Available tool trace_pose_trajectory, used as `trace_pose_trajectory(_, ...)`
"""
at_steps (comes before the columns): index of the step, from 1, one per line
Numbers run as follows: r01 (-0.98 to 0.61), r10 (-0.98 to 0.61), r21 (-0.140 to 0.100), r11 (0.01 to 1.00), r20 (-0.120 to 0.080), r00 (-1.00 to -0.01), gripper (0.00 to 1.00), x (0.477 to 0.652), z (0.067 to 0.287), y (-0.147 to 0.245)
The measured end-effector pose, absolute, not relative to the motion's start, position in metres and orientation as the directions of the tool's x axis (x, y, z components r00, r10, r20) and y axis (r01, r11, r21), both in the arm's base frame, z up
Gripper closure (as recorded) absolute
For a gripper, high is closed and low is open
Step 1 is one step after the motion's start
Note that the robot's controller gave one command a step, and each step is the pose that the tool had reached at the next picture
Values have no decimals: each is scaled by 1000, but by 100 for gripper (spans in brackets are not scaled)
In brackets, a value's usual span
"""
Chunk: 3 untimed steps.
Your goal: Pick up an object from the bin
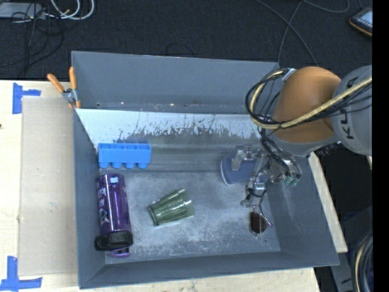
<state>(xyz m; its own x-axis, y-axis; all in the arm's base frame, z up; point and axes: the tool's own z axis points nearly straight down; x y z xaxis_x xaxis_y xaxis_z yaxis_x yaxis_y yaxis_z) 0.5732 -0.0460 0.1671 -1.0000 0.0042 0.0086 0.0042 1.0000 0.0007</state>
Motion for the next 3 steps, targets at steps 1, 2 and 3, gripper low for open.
trace_pose_trajectory(1, 3, 3, 0, 1000, 1, -1000, 0, 575, 172, -46)
trace_pose_trajectory(2, -179, -179, 1, 984, 2, -984, 0, 588, 113, -103)
trace_pose_trajectory(3, 73, 73, 3, 997, 0, -997, 0, 600, 107, -88)
